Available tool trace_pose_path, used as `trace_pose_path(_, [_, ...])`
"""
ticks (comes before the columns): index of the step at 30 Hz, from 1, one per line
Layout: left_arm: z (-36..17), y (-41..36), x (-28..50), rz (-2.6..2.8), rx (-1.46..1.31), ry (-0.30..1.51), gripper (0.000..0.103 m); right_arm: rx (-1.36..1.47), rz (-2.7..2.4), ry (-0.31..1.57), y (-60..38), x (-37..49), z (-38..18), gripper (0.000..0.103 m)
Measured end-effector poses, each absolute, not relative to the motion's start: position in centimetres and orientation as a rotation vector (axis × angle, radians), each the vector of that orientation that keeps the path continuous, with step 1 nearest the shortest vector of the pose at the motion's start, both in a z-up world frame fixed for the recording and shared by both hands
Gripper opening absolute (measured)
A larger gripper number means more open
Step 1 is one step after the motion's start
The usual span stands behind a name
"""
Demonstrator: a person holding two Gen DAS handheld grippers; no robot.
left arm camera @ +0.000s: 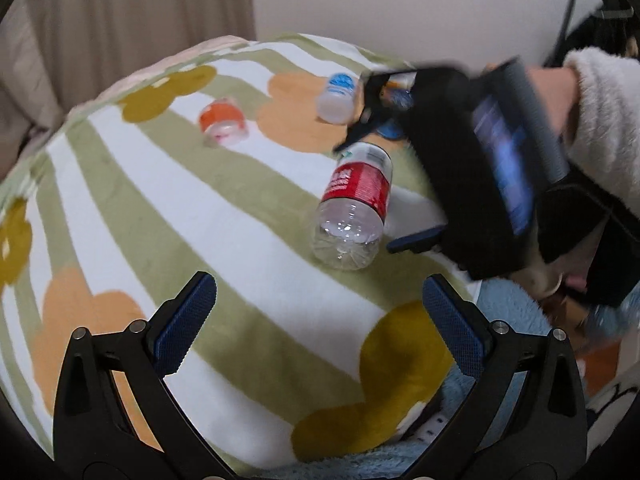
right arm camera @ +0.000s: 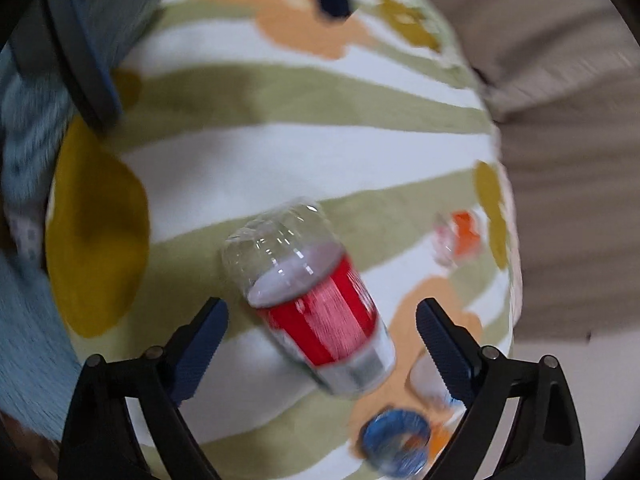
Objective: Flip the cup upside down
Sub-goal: 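Carry the red-labelled bottle toward the right tool while the right tool grasps it, then rotate the right tool to turn the bottle cap-down and lower it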
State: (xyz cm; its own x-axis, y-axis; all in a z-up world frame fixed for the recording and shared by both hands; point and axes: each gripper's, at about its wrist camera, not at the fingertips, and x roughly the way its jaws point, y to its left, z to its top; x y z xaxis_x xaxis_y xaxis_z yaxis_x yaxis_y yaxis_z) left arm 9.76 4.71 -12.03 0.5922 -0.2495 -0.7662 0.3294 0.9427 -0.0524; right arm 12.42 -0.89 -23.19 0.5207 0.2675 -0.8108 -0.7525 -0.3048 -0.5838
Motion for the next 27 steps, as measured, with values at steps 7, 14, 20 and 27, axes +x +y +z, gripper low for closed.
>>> trace_pose_path(7, [-11.2,7.5,9.7,-0.331,-0.023,0.814,0.103,-1.714,1.087,0.576,0.5,14.0,-24.3,0.065])
trace_pose_path(14, [-11.1,9.2,9.4,-0.346,-0.137,0.772,0.103,-1.209,0.829,1.184,2.5,22.3,-20.2,0.065])
trace_pose_path(20, [-11.7,8.9,9.3,-0.367,-0.137,0.782,0.103,-0.615,0.588,1.550,1.0,27.7,-20.2,0.065])
trace_pose_path(27, [-12.0,9.2,9.4,-0.366,-0.155,0.782,0.103,-0.658,0.547,1.573,1.9,28.3,-22.8,0.072])
